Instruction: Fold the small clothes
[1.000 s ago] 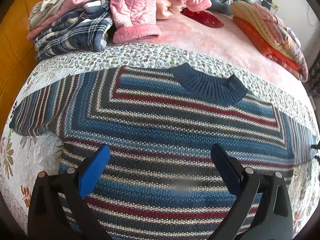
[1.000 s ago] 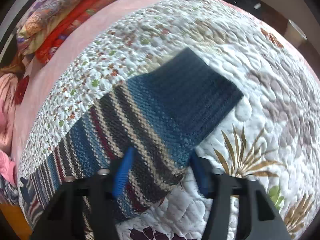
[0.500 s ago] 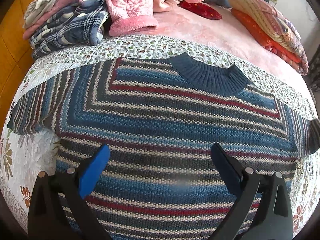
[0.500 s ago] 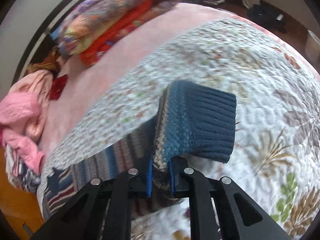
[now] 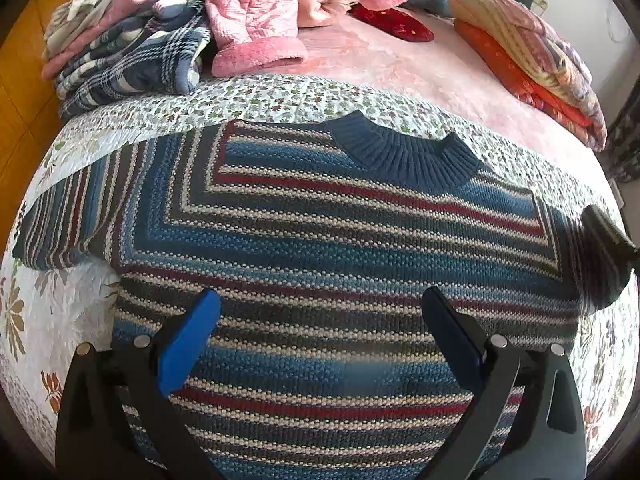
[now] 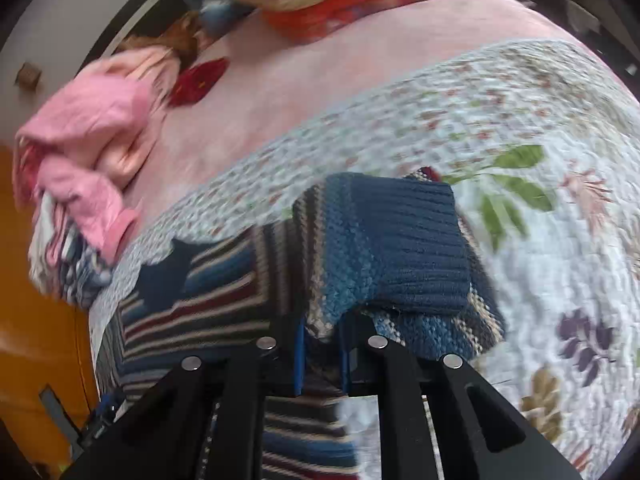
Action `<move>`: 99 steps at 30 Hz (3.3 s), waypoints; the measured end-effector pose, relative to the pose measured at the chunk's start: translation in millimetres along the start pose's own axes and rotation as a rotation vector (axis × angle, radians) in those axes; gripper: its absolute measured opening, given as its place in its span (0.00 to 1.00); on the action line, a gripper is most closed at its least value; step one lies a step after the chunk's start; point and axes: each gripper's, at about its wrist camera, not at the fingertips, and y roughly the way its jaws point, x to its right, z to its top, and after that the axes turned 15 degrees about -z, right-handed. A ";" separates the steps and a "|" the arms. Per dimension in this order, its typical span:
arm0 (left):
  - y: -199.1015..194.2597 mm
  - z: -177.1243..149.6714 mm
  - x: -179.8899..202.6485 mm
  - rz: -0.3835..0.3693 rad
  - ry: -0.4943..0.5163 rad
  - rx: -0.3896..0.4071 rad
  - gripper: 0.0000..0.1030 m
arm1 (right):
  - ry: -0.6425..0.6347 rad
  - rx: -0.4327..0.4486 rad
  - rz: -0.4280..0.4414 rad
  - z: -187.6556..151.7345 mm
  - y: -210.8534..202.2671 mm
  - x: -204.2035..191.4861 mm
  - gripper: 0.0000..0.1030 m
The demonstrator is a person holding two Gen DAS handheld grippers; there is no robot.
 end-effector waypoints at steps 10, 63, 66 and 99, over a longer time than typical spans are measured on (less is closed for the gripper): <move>-3.2 3.5 0.9 -0.015 -0.002 0.007 0.97 | -0.183 0.002 0.067 -29.0 21.2 -92.4 0.12; 116.9 -5.1 175.5 -0.299 0.058 -0.233 0.12 | 0.045 -0.130 -0.091 -7.5 0.0 50.1 0.53; 94.5 2.1 157.7 -0.297 0.071 -0.178 0.12 | 0.019 -0.126 -0.095 -8.8 5.1 41.0 0.53; 39.1 23.1 -54.4 -0.099 -0.132 -0.060 0.25 | -0.153 -0.262 0.060 -51.0 75.8 -64.6 0.45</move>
